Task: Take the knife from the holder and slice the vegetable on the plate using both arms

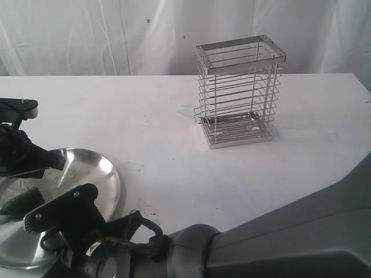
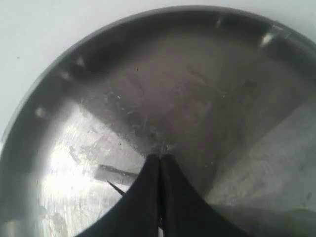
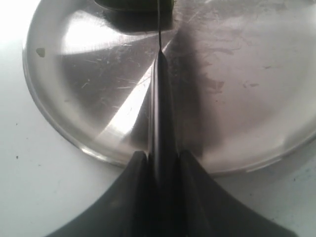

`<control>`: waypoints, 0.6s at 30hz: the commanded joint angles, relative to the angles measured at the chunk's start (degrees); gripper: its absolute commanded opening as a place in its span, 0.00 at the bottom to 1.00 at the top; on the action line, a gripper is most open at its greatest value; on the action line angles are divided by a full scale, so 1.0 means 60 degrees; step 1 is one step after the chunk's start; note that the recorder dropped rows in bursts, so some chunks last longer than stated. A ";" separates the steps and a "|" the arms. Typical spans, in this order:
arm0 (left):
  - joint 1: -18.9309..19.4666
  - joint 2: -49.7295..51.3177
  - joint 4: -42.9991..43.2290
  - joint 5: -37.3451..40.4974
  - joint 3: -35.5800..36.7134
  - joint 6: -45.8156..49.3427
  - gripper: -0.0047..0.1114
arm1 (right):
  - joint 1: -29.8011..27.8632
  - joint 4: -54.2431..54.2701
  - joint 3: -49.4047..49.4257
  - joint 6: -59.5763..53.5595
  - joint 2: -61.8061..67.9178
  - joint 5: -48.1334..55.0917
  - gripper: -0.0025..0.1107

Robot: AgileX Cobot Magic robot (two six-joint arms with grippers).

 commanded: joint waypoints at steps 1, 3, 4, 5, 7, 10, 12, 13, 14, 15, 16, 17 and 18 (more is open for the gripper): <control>0.0065 -0.0530 0.0202 0.0305 -0.0007 -0.0003 0.04 | -0.0069 -0.0046 -0.0055 -0.0139 -0.0025 0.0087 0.02; 0.0220 -0.0677 0.0202 0.0572 -0.0007 -0.0043 0.04 | -0.0069 -0.0029 -0.0055 -0.0139 -0.0025 0.0087 0.02; 0.0326 -0.0730 0.0202 0.0785 -0.0007 -0.0043 0.04 | -0.0069 -0.0029 -0.0055 -0.0139 -0.0025 0.0087 0.02; 0.0444 -0.0775 0.0218 0.1026 -0.0007 -0.0043 0.04 | -0.0069 -0.0029 -0.0055 -0.0139 -0.0025 0.0087 0.02; 0.0572 -0.0873 0.0218 0.1385 -0.0007 -0.0067 0.04 | -0.0069 -0.0029 -0.0076 -0.0139 -0.0025 0.0111 0.02; 0.0645 -0.1108 0.0218 0.1630 -0.0007 -0.0090 0.04 | -0.0069 -0.0029 -0.0165 -0.0408 -0.0025 0.0111 0.02; 0.0645 -0.1295 0.0301 0.1792 -0.0007 -0.0072 0.04 | -0.0076 0.0001 -0.0274 -0.0619 -0.0025 0.0186 0.02; 0.0645 -0.1344 0.0387 0.1864 -0.0007 -0.0072 0.04 | -0.0136 0.0079 -0.0325 -0.0660 -0.0025 0.0333 0.02; 0.0645 -0.1392 0.0412 0.1889 0.0069 -0.0072 0.04 | -0.0202 0.0159 -0.0428 -0.0688 -0.0009 0.0569 0.02; 0.0645 -0.1413 0.0412 0.1870 0.0148 -0.0072 0.04 | -0.0307 0.0176 -0.0491 -0.0688 0.0042 0.0843 0.02; 0.0645 -0.1411 0.0439 0.1821 0.0296 -0.0072 0.04 | -0.0408 0.0176 -0.0568 -0.0688 0.0083 0.1076 0.02; 0.0645 -0.1411 0.0463 0.1775 0.0403 -0.0072 0.04 | -0.0477 0.0176 -0.0640 -0.0688 0.0120 0.1227 0.02; 0.0645 -0.1411 0.0463 0.1676 0.0519 -0.0132 0.04 | -0.0547 0.0176 -0.0721 -0.0688 0.0140 0.1314 0.02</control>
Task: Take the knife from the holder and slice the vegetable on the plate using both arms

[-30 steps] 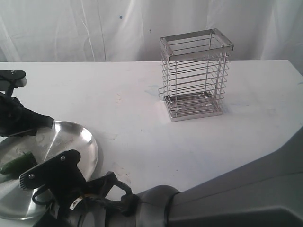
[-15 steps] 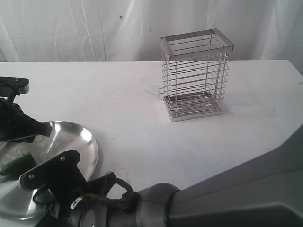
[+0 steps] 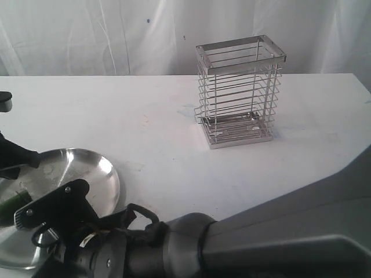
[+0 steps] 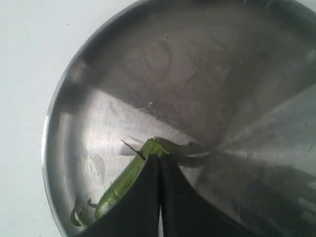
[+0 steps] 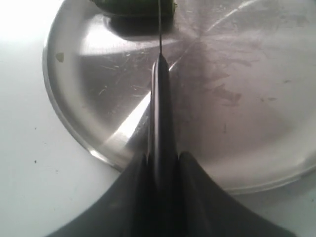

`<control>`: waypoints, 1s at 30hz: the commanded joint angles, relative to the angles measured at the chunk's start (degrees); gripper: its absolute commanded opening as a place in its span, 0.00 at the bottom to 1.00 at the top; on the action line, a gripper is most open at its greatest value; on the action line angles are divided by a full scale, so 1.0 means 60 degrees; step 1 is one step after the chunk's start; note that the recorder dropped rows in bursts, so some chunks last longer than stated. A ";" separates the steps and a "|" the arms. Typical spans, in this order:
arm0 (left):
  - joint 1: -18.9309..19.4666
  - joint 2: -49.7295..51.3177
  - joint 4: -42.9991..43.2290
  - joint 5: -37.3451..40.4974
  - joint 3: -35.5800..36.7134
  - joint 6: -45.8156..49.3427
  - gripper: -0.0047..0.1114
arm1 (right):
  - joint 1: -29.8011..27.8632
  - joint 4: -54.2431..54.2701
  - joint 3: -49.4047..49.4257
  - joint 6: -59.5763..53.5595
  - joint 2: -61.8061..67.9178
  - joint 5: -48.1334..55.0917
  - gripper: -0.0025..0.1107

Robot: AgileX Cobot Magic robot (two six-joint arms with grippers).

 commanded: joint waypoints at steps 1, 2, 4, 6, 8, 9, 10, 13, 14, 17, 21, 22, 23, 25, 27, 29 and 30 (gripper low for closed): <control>0.0021 -0.0100 0.0097 -0.0081 0.0580 -0.0226 0.04 | -0.0366 0.0030 -0.0317 -0.0151 0.0122 0.0639 0.02; 0.0021 -0.0100 0.0127 -0.0191 0.0676 -0.0232 0.04 | -0.0391 0.0030 -0.0341 -0.0151 0.0122 0.0683 0.02; 0.0021 -0.0100 0.0127 -0.0306 0.0837 -0.0322 0.04 | -0.0391 0.0030 -0.0382 -0.0290 0.0122 0.0666 0.02; 0.0021 -0.0100 0.0127 -0.0306 0.0983 -0.0445 0.04 | -0.0391 0.0030 -0.0421 -0.0416 0.0122 0.0705 0.02; 0.0021 -0.0100 0.0084 -0.0417 0.1121 -0.0445 0.04 | -0.0391 0.0030 -0.0421 -0.0416 0.0122 0.0705 0.02; 0.0021 -0.0100 -0.0030 -0.0567 0.1191 -0.0445 0.04 | -0.0391 0.0030 -0.0421 -0.0416 0.0122 0.0705 0.02; 0.0021 -0.0100 -0.0344 -0.0643 0.1213 -0.0445 0.04 | -0.0391 0.0030 -0.0421 -0.0434 0.0122 0.0705 0.02; -0.0110 -0.0100 -0.0785 -0.0813 0.1213 -0.0248 0.04 | -0.0391 0.0011 -0.0421 -0.0432 0.0122 0.0705 0.02; -0.0180 -0.0100 -0.0785 -0.0813 0.1213 -0.0157 0.04 | -0.0391 0.0011 -0.0421 -0.0401 0.0122 0.0705 0.02; -0.0426 -0.0100 -0.0785 -0.0941 0.1213 -0.0157 0.04 | -0.0391 0.0011 -0.0421 -0.0362 0.0142 0.0686 0.02; -0.0544 -0.0079 -0.0785 -0.1294 0.1213 -0.0176 0.04 | -0.0391 0.0011 -0.0421 -0.0505 0.0142 0.0686 0.02; -0.0544 -0.0079 -0.0785 -0.1294 0.1213 -0.0176 0.04 | -0.0391 0.0011 -0.0421 -0.0505 0.0142 0.0686 0.02; -0.0544 -0.0079 -0.0785 -0.1274 0.1258 -0.0176 0.04 | -0.0391 0.0011 -0.0421 -0.0505 0.0142 0.0686 0.02; -0.0544 -0.0079 -0.0765 -0.1401 0.1472 -0.0159 0.04 | -0.0391 0.0011 -0.0421 -0.0505 0.0142 0.0686 0.02; -0.0544 -0.0040 -0.0727 -0.1708 0.1773 -0.0159 0.04 | -0.0391 0.0011 -0.0421 -0.0496 0.0142 0.0707 0.02; -0.0544 0.0123 -0.0727 -0.2034 0.2102 -0.0180 0.04 | -0.0391 0.0011 -0.0421 -0.0496 0.0142 0.0707 0.02; -0.0544 0.0198 -0.0767 -0.2253 0.2199 -0.0226 0.04 | -0.0391 0.0011 -0.0421 -0.0496 0.0142 0.0707 0.02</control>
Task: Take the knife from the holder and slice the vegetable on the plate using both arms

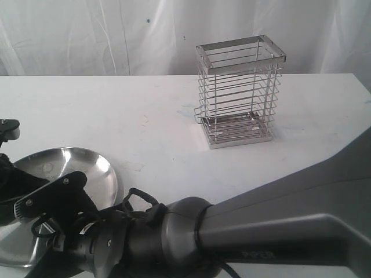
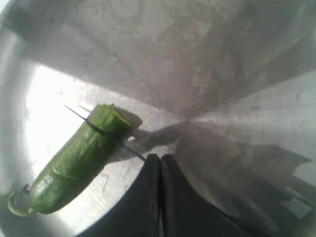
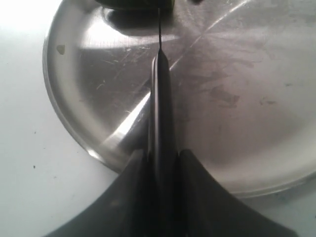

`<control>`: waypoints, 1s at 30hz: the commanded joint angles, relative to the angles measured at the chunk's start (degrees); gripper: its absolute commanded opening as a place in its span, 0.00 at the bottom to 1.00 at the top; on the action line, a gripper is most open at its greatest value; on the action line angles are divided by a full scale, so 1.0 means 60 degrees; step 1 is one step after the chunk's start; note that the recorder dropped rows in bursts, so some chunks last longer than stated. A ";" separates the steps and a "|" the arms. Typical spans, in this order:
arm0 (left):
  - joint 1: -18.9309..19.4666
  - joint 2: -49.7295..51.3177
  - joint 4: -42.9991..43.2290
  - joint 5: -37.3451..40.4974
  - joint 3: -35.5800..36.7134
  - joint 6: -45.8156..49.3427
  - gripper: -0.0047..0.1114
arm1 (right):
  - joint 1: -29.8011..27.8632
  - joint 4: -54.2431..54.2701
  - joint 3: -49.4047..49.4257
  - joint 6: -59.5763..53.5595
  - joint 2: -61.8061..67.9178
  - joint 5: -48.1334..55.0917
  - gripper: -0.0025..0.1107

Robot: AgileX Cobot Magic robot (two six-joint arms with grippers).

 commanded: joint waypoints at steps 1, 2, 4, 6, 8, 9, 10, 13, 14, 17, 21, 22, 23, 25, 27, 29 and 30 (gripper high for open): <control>-0.0050 0.0321 -0.0127 -0.0637 0.0551 -0.0073 0.04 | -0.0069 -0.0003 -0.0051 -0.0120 0.0008 0.0045 0.02; -0.0050 0.0424 -0.0127 -0.0771 0.0568 -0.0073 0.04 | -0.0069 -0.0003 -0.0051 -0.0120 0.0008 0.0045 0.02; -0.0050 0.0535 -0.0127 -0.0832 0.0547 -0.0073 0.04 | -0.0069 -0.0003 -0.0051 -0.0120 0.0008 0.0060 0.02; -0.0050 0.0517 -0.0127 -0.0809 0.0398 -0.0073 0.04 | -0.0069 -0.0003 -0.0051 -0.0120 0.0008 0.0060 0.02; -0.0050 0.0324 -0.0127 -0.0668 0.0224 -0.0073 0.04 | -0.0069 -0.0003 -0.0051 -0.0120 0.0008 0.0125 0.02; -0.0050 0.0203 -0.0127 -0.0643 0.0164 -0.0073 0.04 | -0.0069 -0.0003 -0.0051 -0.0120 0.0008 0.0149 0.02; -0.0050 0.0047 -0.0127 -0.0500 0.0087 -0.0073 0.04 | -0.0069 -0.0003 -0.0051 -0.0120 0.0008 0.0171 0.02; -0.0050 -0.0386 -0.0127 -0.0149 -0.0053 -0.0073 0.04 | -0.0069 -0.0003 -0.0051 -0.0120 0.0008 0.0211 0.02; -0.0050 -0.0511 -0.0127 -0.0108 -0.0053 -0.0055 0.04 | -0.0069 -0.0003 -0.0051 -0.0139 0.0008 0.0214 0.02; -0.0050 -0.0638 0.0147 0.0085 -0.0053 -0.0055 0.04 | -0.0069 -0.0003 -0.0051 -0.0268 0.0008 0.0289 0.02; -0.0033 -0.0638 0.0211 0.0377 -0.0053 -0.0055 0.04 | -0.0069 -0.0003 -0.0051 -0.0308 0.0008 0.0474 0.02; -0.0033 -0.0638 0.0211 0.0399 -0.0053 -0.0055 0.04 | -0.0069 -0.0003 -0.0051 -0.0326 0.0008 0.0517 0.02; -0.0033 -0.0638 0.0211 0.0399 -0.0053 -0.0055 0.04 | -0.0084 -0.0003 -0.0051 -0.0375 0.0008 0.0542 0.02; -0.0033 -0.0638 0.0211 0.0351 -0.0053 -0.0099 0.04 | -0.0194 -0.0003 -0.0130 -0.0491 0.0008 0.0831 0.02; -0.0033 -0.0658 0.0211 0.0332 -0.0075 -0.0178 0.04 | -0.0406 -0.0003 -0.0289 -0.0491 0.0091 0.1222 0.02; -0.0033 -0.0809 0.0211 0.0375 -0.0135 -0.0294 0.04 | -0.0621 -0.0003 -0.0460 -0.0491 0.0183 0.1588 0.02; -0.0033 -0.0943 0.0211 0.0375 -0.0183 -0.0316 0.04 | -0.0714 -0.0003 -0.0589 -0.0491 0.0207 0.1758 0.02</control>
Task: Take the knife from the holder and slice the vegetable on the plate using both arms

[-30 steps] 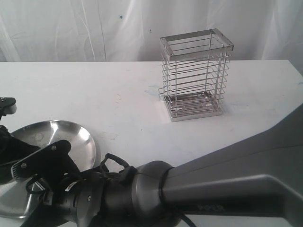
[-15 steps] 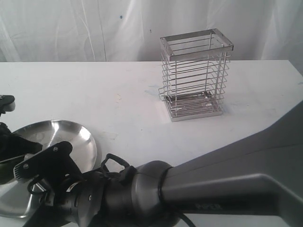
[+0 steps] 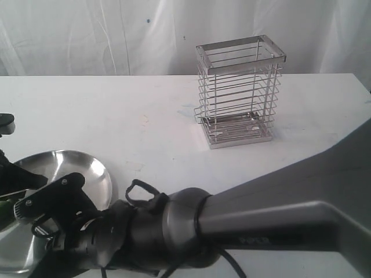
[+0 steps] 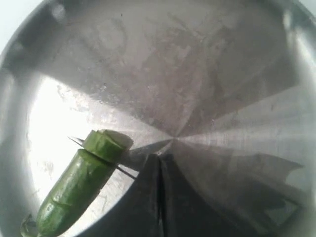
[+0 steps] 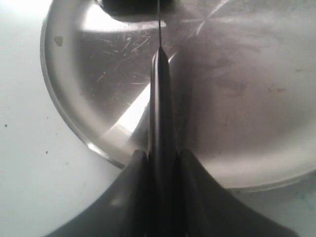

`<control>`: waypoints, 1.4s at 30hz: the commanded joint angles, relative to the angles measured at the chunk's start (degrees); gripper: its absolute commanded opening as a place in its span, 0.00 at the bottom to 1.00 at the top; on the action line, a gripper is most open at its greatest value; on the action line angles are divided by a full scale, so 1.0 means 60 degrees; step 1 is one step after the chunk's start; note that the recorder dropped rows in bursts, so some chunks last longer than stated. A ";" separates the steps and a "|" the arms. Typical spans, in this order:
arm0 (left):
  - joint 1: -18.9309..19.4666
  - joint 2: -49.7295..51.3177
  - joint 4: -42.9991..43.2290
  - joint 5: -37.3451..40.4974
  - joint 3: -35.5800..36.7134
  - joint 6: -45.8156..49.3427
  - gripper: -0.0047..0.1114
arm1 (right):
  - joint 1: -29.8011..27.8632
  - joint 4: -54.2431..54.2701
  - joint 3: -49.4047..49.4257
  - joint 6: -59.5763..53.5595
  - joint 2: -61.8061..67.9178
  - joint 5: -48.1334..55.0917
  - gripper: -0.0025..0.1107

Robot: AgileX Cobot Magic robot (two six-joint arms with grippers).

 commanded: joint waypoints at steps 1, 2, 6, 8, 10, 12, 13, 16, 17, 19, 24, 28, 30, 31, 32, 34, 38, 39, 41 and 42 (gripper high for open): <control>-0.0026 -0.0465 -0.0019 0.0127 -0.0172 -0.0226 0.04 | -0.0419 -0.0137 -0.0442 -0.0157 0.0136 0.0792 0.02; -0.0026 -0.0635 -0.0019 0.0127 -0.0273 -0.0226 0.04 | -0.0419 -0.0212 -0.0502 -0.0191 0.0136 0.0772 0.02; -0.0026 -0.1285 -0.0019 0.0500 -0.0750 -0.0328 0.04 | -0.0419 -0.0504 -0.0734 -0.0190 0.0175 0.0927 0.02; -0.0026 -0.1561 0.0003 0.1103 -0.0967 -0.0394 0.04 | -0.0419 -0.0539 -0.0796 -0.0190 0.0263 0.0952 0.02; -0.0026 -0.1829 0.0017 0.1346 -0.0986 -0.0412 0.04 | -0.0419 -0.0661 -0.0879 -0.0190 0.0419 0.0952 0.02; -0.0026 -0.2094 0.0247 0.1463 -0.0986 -0.0552 0.04 | -0.0419 -0.0866 -0.1013 -0.0208 0.0529 0.1011 0.02; -0.0026 -0.2194 0.0316 0.1441 -0.0986 -0.0632 0.04 | -0.0419 -0.0930 -0.1115 -0.0208 0.0560 0.1090 0.02; -0.0026 -0.2489 0.0482 0.1402 -0.0986 -0.0783 0.04 | -0.0419 -0.1152 -0.1326 -0.0208 0.0655 0.1401 0.02; -0.0026 -0.2532 0.0482 0.1447 -0.0986 -0.0798 0.04 | -0.0419 -0.1237 -0.1343 -0.0208 0.0655 0.1466 0.02; -0.0026 -0.2592 0.0553 0.1532 -0.0986 -0.0779 0.04 | -0.0419 -0.1701 -0.1343 0.0005 0.0655 0.1756 0.02; -0.0026 -0.2592 0.0614 0.1469 -0.0986 -0.0799 0.04 | -0.0507 -0.4190 -0.1343 0.2533 0.0637 0.2795 0.02; -0.0026 -0.2592 0.0614 0.1427 -0.0986 -0.0799 0.04 | -0.0507 -0.8262 -0.1343 0.6124 0.0579 0.3542 0.02; -0.0026 -0.2592 0.0614 0.1427 -0.0986 -0.0799 0.04 | -0.0507 -0.9978 -0.1343 0.7559 0.0456 0.3855 0.02; -0.0026 -0.2592 0.0614 0.1406 -0.0986 -0.0816 0.04 | -0.0507 -1.0597 -0.1343 0.8096 0.0398 0.3970 0.02; -0.0026 -0.2592 0.0614 0.1389 -0.0986 -0.0814 0.04 | -0.0507 -1.0909 -0.1343 0.8429 0.0327 0.4064 0.02; -0.0026 -0.2592 0.0614 0.1391 -0.0986 -0.0834 0.04 | -0.0507 -1.1192 -0.1398 0.8601 0.0160 0.4202 0.02; -0.0026 -0.2592 0.0614 0.1391 -0.0986 -0.0834 0.04 | -0.0507 -1.1212 -0.1416 0.8601 -0.0163 0.4292 0.02; -0.0026 -0.2592 0.0614 0.1391 -0.0986 -0.0834 0.04 | -0.0507 -1.1234 -0.1416 0.8601 -0.0207 0.4360 0.02; -0.0026 -0.2592 0.0614 0.1415 -0.0986 -0.0834 0.04 | -0.0507 -1.1258 -0.1416 0.8601 -0.0227 0.4442 0.02; -0.0026 -0.2592 0.0614 0.1458 -0.0986 -0.0834 0.04 | -0.0507 -1.1258 -0.1416 0.8601 -0.0227 0.4442 0.02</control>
